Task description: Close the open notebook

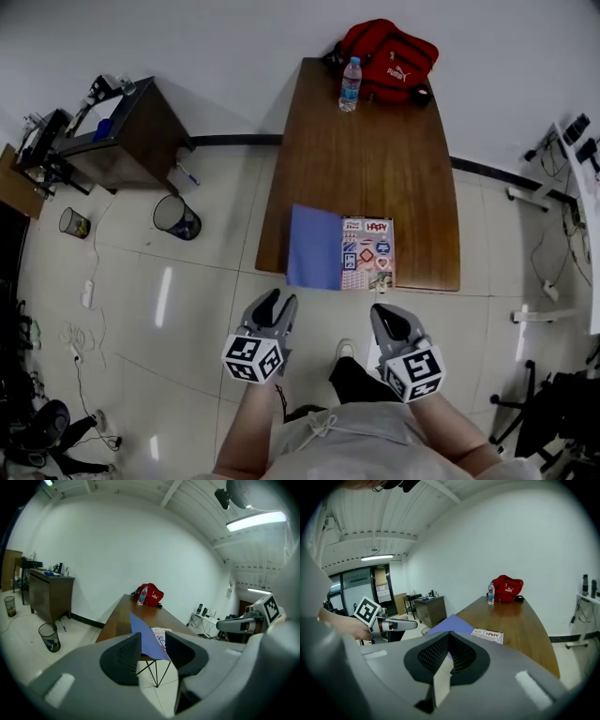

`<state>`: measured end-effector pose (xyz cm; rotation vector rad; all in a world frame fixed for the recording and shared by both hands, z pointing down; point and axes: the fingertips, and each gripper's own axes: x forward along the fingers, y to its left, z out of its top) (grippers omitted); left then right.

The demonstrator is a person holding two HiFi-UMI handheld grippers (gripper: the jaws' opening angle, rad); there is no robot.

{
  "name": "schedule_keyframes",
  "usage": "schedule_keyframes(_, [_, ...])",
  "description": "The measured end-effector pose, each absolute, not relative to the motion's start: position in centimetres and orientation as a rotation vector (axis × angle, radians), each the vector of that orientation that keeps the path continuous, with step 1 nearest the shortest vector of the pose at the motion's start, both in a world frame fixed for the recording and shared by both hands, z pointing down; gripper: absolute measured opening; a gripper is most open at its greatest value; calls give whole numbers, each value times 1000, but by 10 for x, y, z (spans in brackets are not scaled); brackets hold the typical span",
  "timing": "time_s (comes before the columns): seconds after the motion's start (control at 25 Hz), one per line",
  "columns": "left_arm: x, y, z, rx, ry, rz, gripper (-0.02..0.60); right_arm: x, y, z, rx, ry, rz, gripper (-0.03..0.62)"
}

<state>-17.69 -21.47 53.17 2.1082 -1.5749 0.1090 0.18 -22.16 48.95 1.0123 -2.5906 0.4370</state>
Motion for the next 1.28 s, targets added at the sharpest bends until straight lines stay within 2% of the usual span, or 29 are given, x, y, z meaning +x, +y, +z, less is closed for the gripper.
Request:
schedule_keyframes(0.24, [-195,-243,588,1981,-1544,161,193,-1,-257,517,960,-2573,496,6])
schedule_keyframes(0.44, [-193,-258,607,1953,-1477,99,198,-4,-272,540,921,-2542,522,6])
schedule_keyframes(0.48, [-190,-260,607,1954,-1466,89,187,-2,-273,544,918,-2535,527,6])
schedule_keyframes(0.56, [-187,-262,605,1959,-1461,81,84,-1,-273,548,912,-2526,534,6])
schedule_keyframes(0.72, [-182,-263,593,1992,-1441,87,46,-4,-269,548,897,-2532,531,8])
schedule_keyframes(1.28, [-81,-277,522,2272,-1148,165,25,41,-255,520,1094,-2534,554,6])
